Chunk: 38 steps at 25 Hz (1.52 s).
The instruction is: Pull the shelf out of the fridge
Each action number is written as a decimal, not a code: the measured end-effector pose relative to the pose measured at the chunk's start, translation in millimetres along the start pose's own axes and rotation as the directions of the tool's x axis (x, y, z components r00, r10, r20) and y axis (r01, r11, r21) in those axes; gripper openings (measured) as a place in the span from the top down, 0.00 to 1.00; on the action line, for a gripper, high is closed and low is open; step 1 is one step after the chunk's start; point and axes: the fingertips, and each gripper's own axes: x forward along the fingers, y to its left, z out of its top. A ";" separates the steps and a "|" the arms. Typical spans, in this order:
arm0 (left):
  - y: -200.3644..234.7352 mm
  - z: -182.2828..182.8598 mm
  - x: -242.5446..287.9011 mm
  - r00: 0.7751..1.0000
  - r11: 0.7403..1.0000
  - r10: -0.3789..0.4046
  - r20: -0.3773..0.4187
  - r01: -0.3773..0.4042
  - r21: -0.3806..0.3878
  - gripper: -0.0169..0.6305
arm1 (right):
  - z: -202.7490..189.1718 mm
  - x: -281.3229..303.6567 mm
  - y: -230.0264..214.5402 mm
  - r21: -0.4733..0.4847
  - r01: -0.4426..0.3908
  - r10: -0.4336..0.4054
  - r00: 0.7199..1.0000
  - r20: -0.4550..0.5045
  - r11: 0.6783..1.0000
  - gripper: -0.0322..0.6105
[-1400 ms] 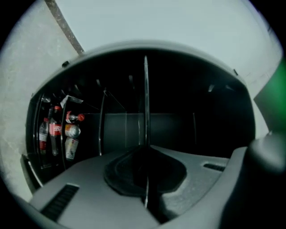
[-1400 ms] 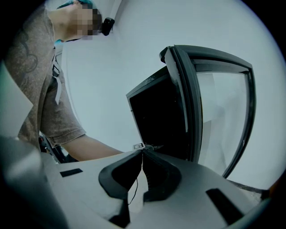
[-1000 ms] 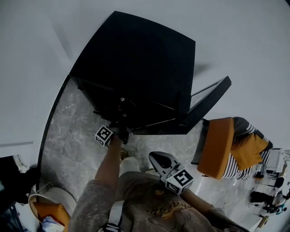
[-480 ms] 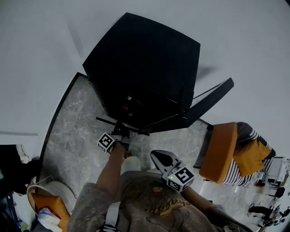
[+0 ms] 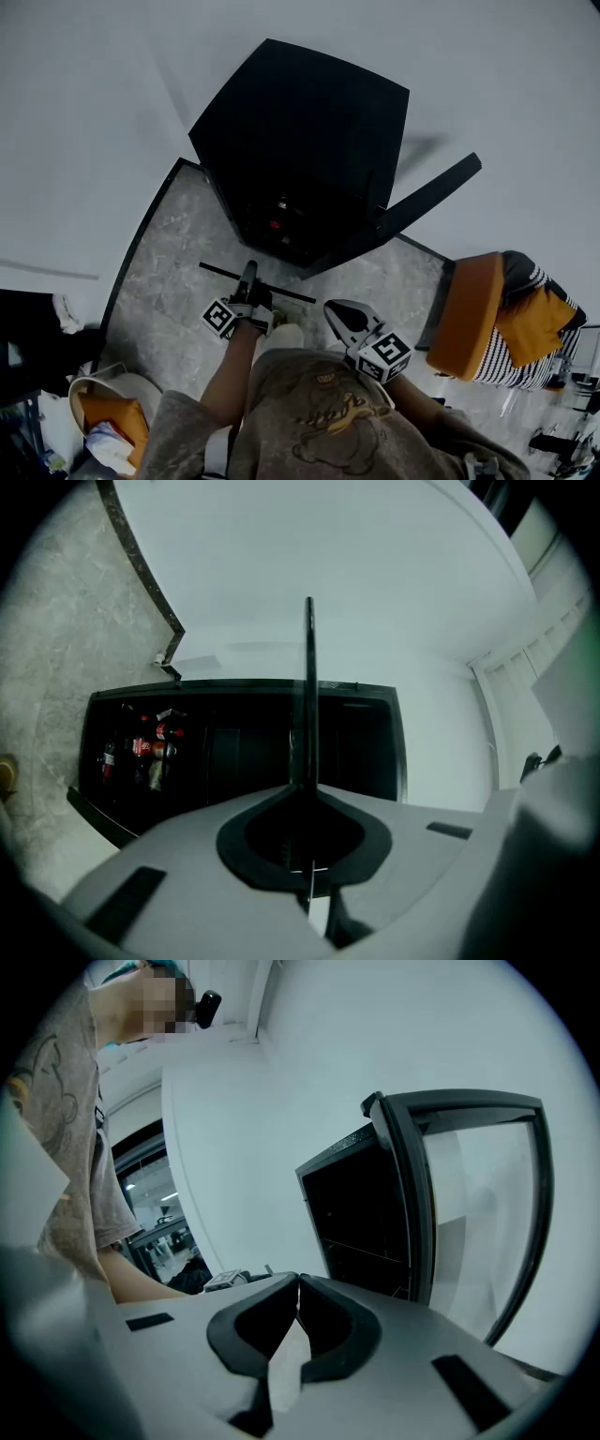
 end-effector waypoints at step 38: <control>-163.9 -79.0 -240.1 0.959 0.994 -0.106 0.261 0.098 0.046 0.95 | -23.9 -126.9 52.8 0.015 -0.018 0.016 0.989 0.146 1.000 0.92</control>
